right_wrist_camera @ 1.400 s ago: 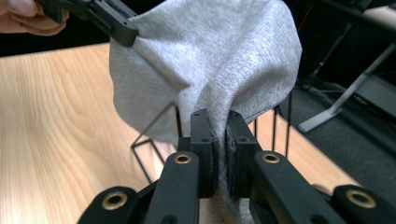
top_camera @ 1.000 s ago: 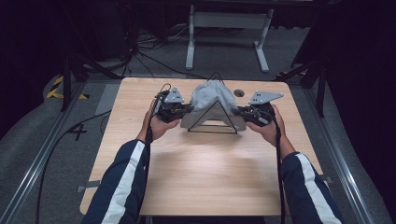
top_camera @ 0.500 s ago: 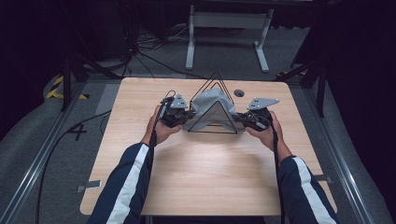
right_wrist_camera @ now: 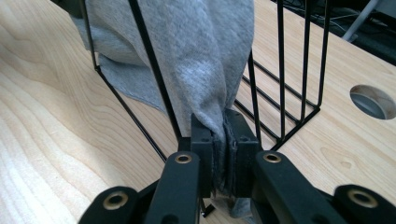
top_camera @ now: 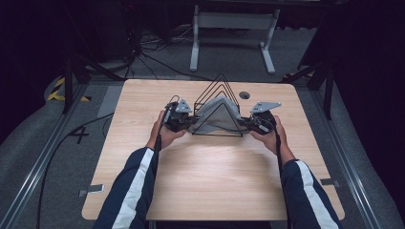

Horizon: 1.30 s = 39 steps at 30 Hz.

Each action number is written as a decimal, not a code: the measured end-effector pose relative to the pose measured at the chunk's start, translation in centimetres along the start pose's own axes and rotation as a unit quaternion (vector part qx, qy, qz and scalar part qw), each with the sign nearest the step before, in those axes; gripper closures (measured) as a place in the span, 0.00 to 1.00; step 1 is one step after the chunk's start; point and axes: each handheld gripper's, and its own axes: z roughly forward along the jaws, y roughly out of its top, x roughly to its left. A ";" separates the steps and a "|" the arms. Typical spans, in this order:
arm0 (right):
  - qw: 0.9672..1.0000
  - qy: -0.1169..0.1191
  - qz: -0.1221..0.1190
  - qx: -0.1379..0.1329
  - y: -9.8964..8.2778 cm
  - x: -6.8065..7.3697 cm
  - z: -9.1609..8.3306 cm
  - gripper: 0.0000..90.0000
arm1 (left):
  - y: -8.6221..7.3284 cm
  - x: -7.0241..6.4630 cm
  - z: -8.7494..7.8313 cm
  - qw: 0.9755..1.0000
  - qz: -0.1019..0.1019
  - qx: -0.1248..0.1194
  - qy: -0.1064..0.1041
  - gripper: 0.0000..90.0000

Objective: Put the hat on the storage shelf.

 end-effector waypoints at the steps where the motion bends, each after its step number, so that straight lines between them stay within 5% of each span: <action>1: 1.000 -0.001 0.000 0.000 -0.1 0.0 0.1 0.93 | 0.0 0.0 0.1 1.000 -0.001 0.001 0.000 0.95; 15: 1.000 -0.012 -0.007 0.002 0.1 0.3 -0.8 0.89 | 0.1 -0.2 -0.6 1.000 0.007 0.005 0.015 0.95; 28: 1.000 -0.022 -0.021 -0.007 1.3 0.5 -3.8 0.83 | 1.4 -1.0 -3.8 0.998 0.055 0.019 0.029 0.91; 39: 0.999 -0.029 -0.031 0.000 1.7 0.9 -5.9 0.82 | 1.1 -1.7 -6.2 0.996 0.076 0.025 0.028 0.89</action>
